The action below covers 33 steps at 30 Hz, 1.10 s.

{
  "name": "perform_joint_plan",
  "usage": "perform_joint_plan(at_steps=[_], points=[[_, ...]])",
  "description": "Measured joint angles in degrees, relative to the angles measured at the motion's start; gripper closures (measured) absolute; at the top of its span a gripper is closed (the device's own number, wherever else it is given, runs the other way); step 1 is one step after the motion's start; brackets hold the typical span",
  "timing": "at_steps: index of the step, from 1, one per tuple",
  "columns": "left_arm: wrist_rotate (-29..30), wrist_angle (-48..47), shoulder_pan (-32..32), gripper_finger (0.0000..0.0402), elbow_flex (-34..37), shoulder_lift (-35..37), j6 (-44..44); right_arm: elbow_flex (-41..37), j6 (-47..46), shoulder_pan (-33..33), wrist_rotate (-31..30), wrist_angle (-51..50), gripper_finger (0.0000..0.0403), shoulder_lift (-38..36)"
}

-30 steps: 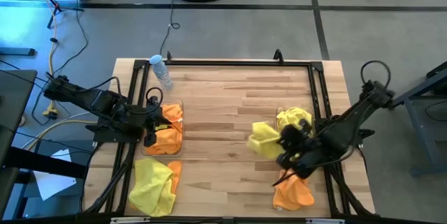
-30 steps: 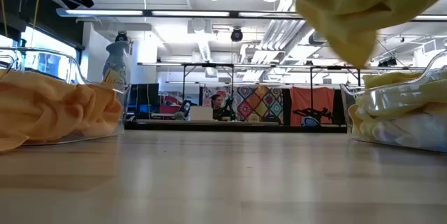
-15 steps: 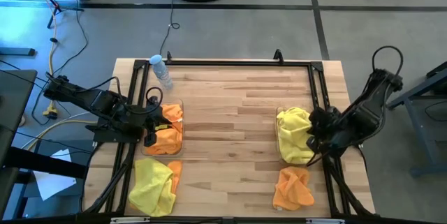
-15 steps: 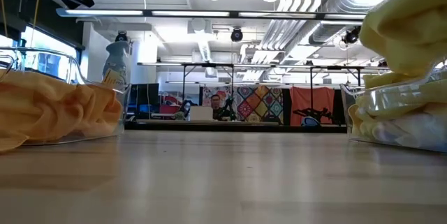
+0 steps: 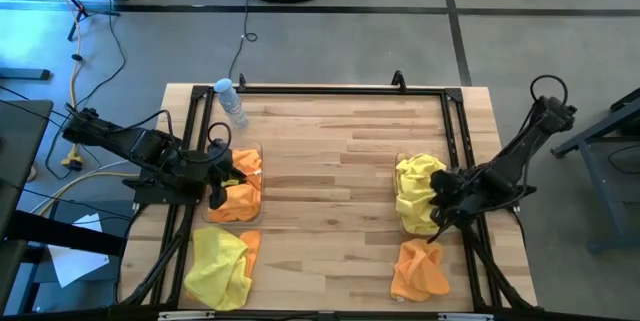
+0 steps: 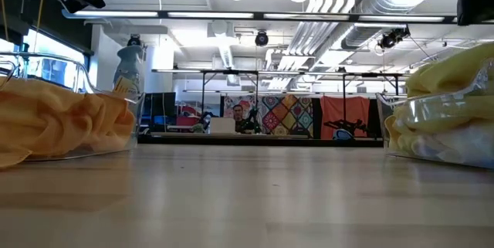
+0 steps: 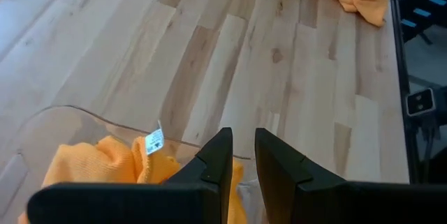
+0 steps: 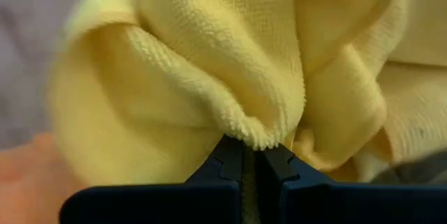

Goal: Sort microfiber towel by color & place in baskets
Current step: Put the yellow towel into the right transparent bin

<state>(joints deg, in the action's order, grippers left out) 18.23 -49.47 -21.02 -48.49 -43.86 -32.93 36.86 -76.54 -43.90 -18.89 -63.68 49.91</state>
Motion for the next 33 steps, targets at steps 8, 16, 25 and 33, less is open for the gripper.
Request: perform_joint_plan(at_steps=[8, 16, 25, 33], points=[[3.62, 0.06, 0.01, 0.0353, 0.0, 0.01, 0.07, -3.19, 9.95, 3.94, 1.17, 2.81, 0.0403, 3.33], [4.14, 0.03, 0.0, 0.0353, 0.0, -0.02, 0.04, -1.72, 14.92, 4.66, 5.92, -0.38, 0.037, 2.95], [5.03, 0.02, 0.01, 0.0353, 0.0, -0.02, 0.05, 10.07, 17.3, 4.66, 5.85, -12.1, 0.0277, 2.08], [5.15, 0.02, 0.0, 0.0353, 0.0, -0.02, 0.11, 21.46, 18.59, 4.66, 5.63, -24.35, 0.0233, 2.08]])
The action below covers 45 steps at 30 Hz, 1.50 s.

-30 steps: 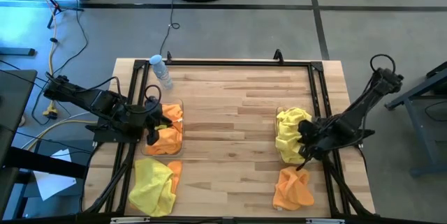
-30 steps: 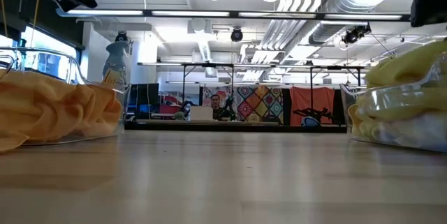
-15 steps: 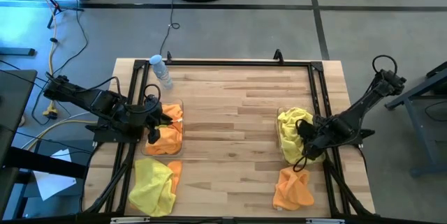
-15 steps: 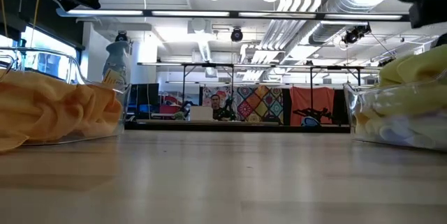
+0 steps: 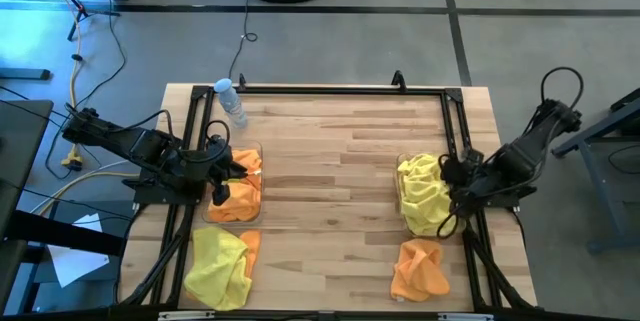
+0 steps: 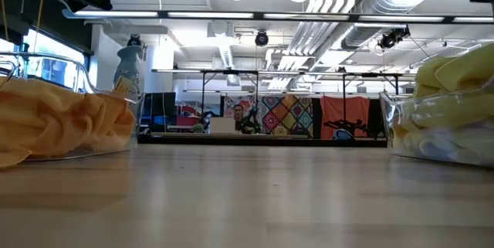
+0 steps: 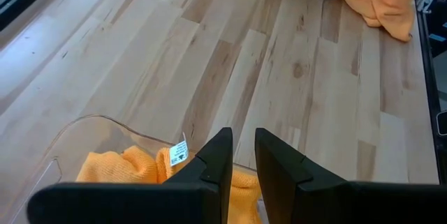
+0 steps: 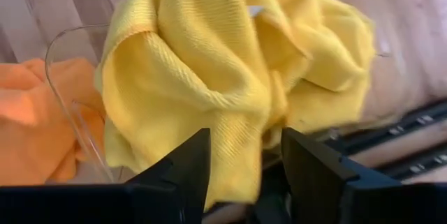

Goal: Sort microfiber towel by color & place in baskets
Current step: Put the yellow towel into the right transparent bin

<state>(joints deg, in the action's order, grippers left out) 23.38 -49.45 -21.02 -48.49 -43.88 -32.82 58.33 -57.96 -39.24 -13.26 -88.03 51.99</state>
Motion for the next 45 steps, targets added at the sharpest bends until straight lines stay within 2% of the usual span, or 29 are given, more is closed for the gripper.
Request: perform_joint_plan(at_steps=[5, 9, 11, 17, 23, 28, 32, 37, 45], points=[[0.04, -0.02, 0.01, 0.0353, 0.0, 0.02, 0.0, 3.56, 1.36, 0.0, -2.57, -1.6, 0.0232, 0.07], [0.04, -0.01, -0.01, 0.0353, 0.0, 0.0, 0.0, 3.44, 4.46, 0.0, -6.12, 1.99, 0.0238, 1.27], [0.04, -0.02, -0.02, 0.0353, 0.0, 0.02, 0.0, 2.27, 7.18, 0.42, -5.91, 4.64, 0.0245, 2.06], [0.02, 0.0, -0.02, 0.0353, 0.0, -0.81, -0.02, -3.56, 11.56, 2.98, -4.22, 10.12, 0.0266, 4.61], [0.0, -0.01, -0.02, 0.0353, -0.02, -3.08, 0.0, -11.87, 12.25, 6.28, 2.76, 14.93, 0.0294, 5.29], [-0.03, -0.04, -0.02, 0.0353, -0.02, -5.12, 0.0, -19.68, 15.37, 7.67, 3.66, 24.62, 0.033, 5.29], [-0.18, -0.04, 0.01, 0.0353, -0.02, -6.2, -0.01, -22.69, 13.94, 8.98, 4.84, 25.58, 0.0348, 5.31], [-0.73, -0.04, -0.02, 0.0353, -0.02, -6.49, -0.31, -20.06, 12.72, 9.38, 7.04, 22.52, 0.0359, 5.25], [-0.75, -0.03, -0.02, 0.0353, -0.02, -6.49, -1.66, -7.85, 12.98, 9.38, 7.0, 14.81, 0.0359, 5.22]])
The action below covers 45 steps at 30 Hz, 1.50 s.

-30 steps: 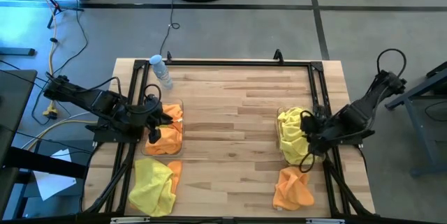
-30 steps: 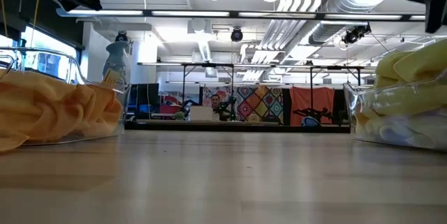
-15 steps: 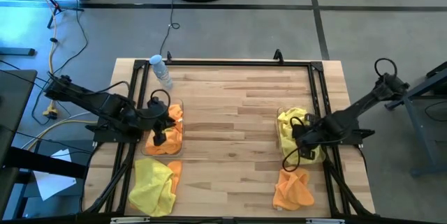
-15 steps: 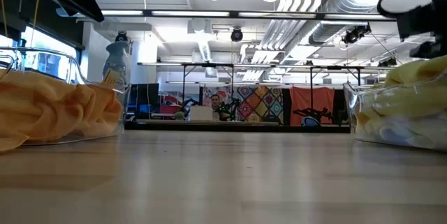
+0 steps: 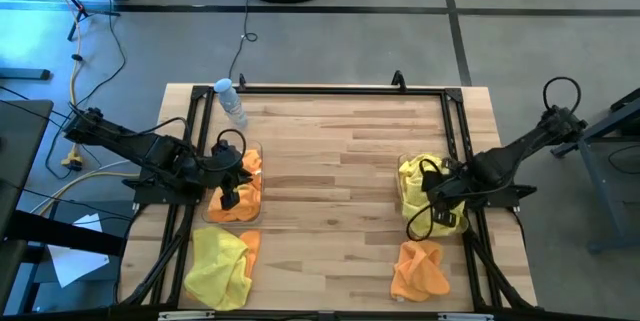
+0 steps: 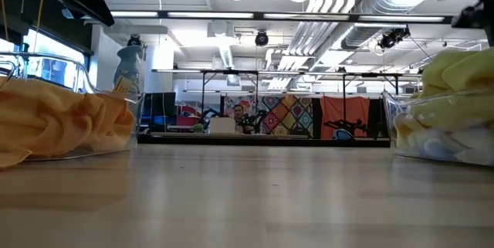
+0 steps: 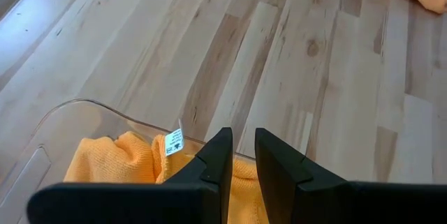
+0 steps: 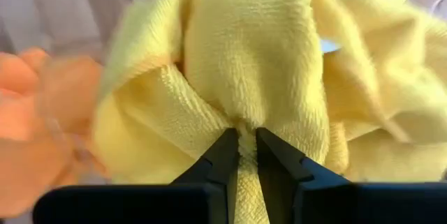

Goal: Sort microfiber towel by color & place in baskets
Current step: Put the yellow towel into the right transparent bin

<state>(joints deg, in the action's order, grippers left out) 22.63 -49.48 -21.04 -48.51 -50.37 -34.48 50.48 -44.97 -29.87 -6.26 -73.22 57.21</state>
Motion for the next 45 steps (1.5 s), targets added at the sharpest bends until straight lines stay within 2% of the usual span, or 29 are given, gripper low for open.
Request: perform_joint_plan(at_steps=[6, 10, 14, 18, 22, 27, 31, 35, 40, 45], points=[[0.0, -0.01, 0.0, 0.0353, 0.0, 0.0, 0.06, 4.66, 1.2, 0.0, -5.6, 2.38, 0.0361, 0.02], [0.0, -0.01, 0.0, 0.0353, 0.0, 0.0, 0.07, 3.09, 1.34, 0.0, -4.05, 3.91, 0.0375, 0.79], [0.02, -0.04, 0.01, 0.0353, 0.0, 0.0, 0.17, 1.01, -3.54, 0.0, -1.78, -2.69, 0.0398, 1.9], [0.02, -0.34, 0.0, 0.0353, 0.0, 0.0, 0.19, 0.11, -8.12, 0.0, -2.58, -6.29, 0.0395, 2.54], [0.01, -0.38, 0.0, 0.0353, 0.0, 0.0, 1.17, -1.08, -10.91, 0.0, -4.75, -2.8, 0.0398, 2.54], [0.02, -0.4, 0.01, 0.0353, 0.0, 0.0, 4.69, -5.1, -16.0, -0.15, -4.07, 3.02, 0.0399, 2.54], [0.0, -0.43, 0.0, 0.0353, 0.0, 0.0, 8.38, -8.32, -17.41, -0.15, 0.19, 11.01, 0.0371, 2.54], [-0.32, -0.43, 0.02, 0.0353, 0.0, 0.0, 10.75, -8.05, -22.0, -0.15, 2.46, 11.21, 0.0319, 2.37], [-1.62, -0.4, 0.0, 0.0353, 0.0, 0.0, 13.1, -3.1, -24.23, -0.17, 3.93, 10.08, 0.0262, 2.25], [-1.62, -0.43, 0.02, 0.0353, 0.0, 0.01, 13.22, 3.24, -26.59, -0.15, 3.28, 3.71, 0.0243, 2.25]])
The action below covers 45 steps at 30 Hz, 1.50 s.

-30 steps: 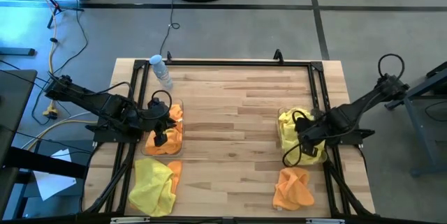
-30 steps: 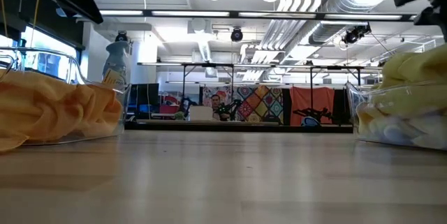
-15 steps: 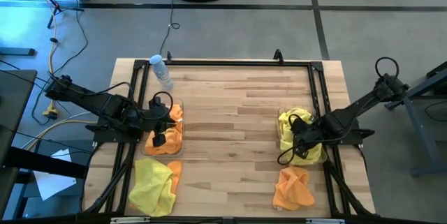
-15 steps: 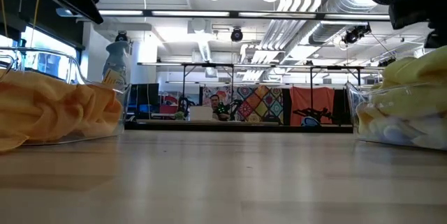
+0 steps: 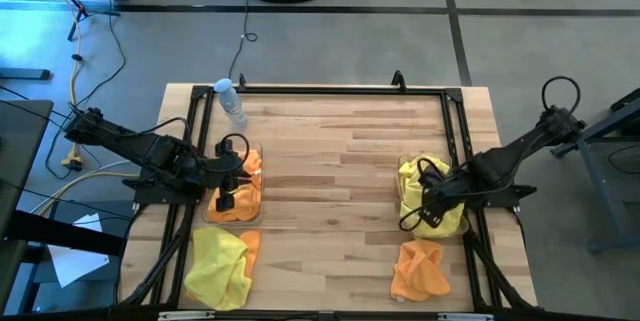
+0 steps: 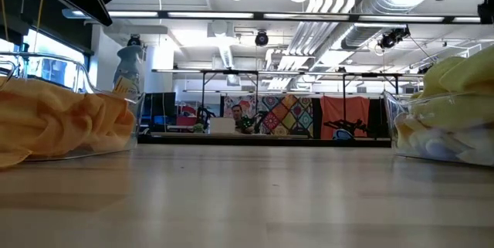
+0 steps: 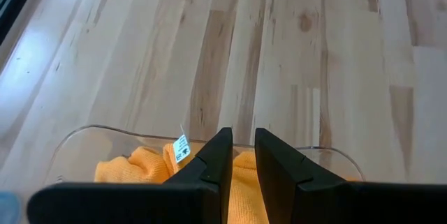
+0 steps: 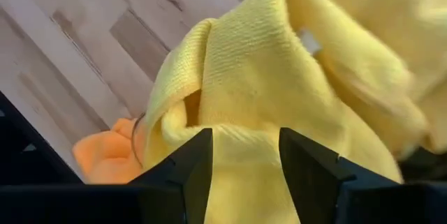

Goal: Sort microfiber towel by color & place in baskets
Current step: Put the yellow towel into the right transparent bin

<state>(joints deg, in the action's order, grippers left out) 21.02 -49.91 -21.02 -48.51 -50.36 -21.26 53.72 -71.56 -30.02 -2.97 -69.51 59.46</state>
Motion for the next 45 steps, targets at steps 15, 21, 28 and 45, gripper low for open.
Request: perform_joint_plan(at_steps=[15, 21, 28, 45], points=[[0.0, 0.04, 0.0, 0.0353, 0.0, -0.01, 0.38, 5.73, 1.07, 0.0, -7.96, -2.93, 0.0283, 2.62], [0.0, 0.07, 0.0, 0.0353, 0.0, -0.01, 0.4, 5.46, 3.13, 0.0, -7.99, -2.49, 0.0293, 8.92], [0.07, 0.07, -0.02, 0.0353, 0.0, -0.01, 0.38, 5.44, 7.11, 0.0, -7.99, -3.13, 0.0293, 17.62], [0.22, 0.07, -0.02, 0.0353, 0.0, 0.0, 0.49, 5.41, 5.05, -0.02, -7.5, -3.35, 0.0293, 16.1]])
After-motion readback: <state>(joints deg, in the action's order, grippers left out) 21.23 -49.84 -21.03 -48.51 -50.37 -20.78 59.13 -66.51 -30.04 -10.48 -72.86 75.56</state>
